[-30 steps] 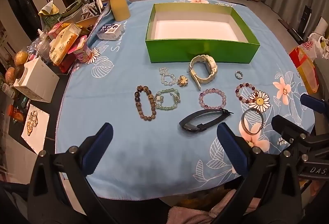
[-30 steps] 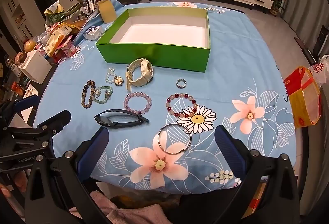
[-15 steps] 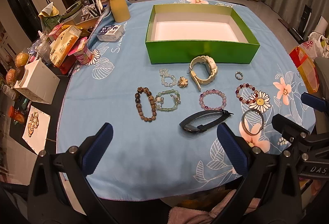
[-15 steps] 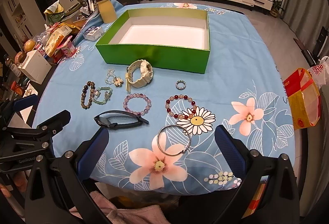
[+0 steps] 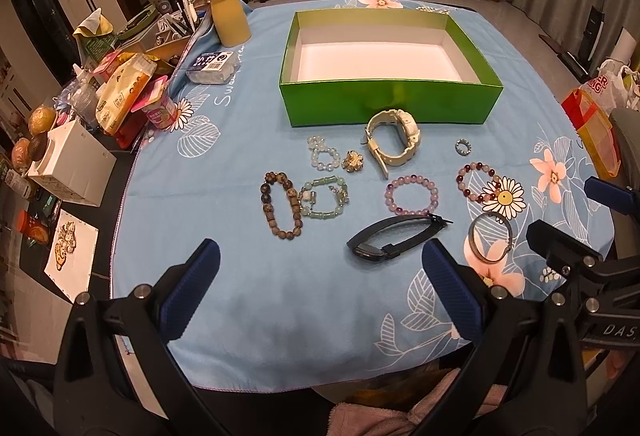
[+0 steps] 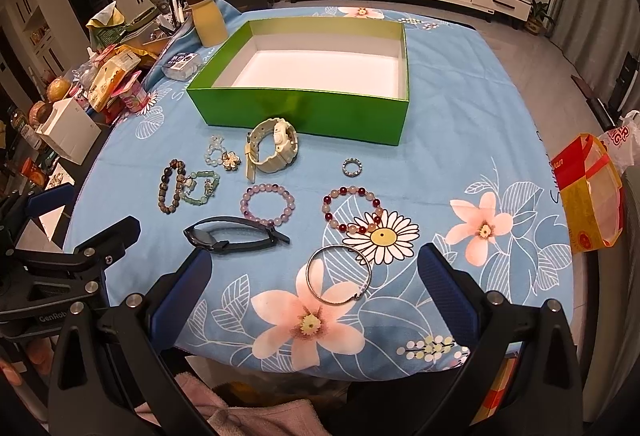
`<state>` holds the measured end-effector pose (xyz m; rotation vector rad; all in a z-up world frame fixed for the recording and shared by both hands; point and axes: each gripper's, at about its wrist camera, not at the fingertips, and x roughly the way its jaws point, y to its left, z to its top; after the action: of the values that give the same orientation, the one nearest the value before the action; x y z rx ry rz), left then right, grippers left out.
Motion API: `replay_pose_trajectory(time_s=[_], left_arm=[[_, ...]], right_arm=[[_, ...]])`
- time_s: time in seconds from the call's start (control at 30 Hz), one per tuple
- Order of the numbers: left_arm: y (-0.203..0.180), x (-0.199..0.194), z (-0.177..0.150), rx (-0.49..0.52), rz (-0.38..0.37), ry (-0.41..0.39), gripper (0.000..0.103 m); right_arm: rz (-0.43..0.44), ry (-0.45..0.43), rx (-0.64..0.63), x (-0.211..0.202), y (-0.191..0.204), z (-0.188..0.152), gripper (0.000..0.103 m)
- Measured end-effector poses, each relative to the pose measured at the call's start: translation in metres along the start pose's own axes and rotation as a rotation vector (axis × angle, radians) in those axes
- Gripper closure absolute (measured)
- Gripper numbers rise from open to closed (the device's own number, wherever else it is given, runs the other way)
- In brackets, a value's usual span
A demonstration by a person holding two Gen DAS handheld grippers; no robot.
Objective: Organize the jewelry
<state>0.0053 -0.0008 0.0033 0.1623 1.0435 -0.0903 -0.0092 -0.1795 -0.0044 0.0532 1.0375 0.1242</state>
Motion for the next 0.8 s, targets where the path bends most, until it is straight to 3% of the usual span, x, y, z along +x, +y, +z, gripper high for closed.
replay_pose_trajectory(time_s=[0.8], left_arm=[[0.0002,0.0001,-0.0002,-0.001,0.001,-0.002,0.002]], right_arm=[[0.001,0.001,0.000,0.0010,0.0009,0.0012,0.001]])
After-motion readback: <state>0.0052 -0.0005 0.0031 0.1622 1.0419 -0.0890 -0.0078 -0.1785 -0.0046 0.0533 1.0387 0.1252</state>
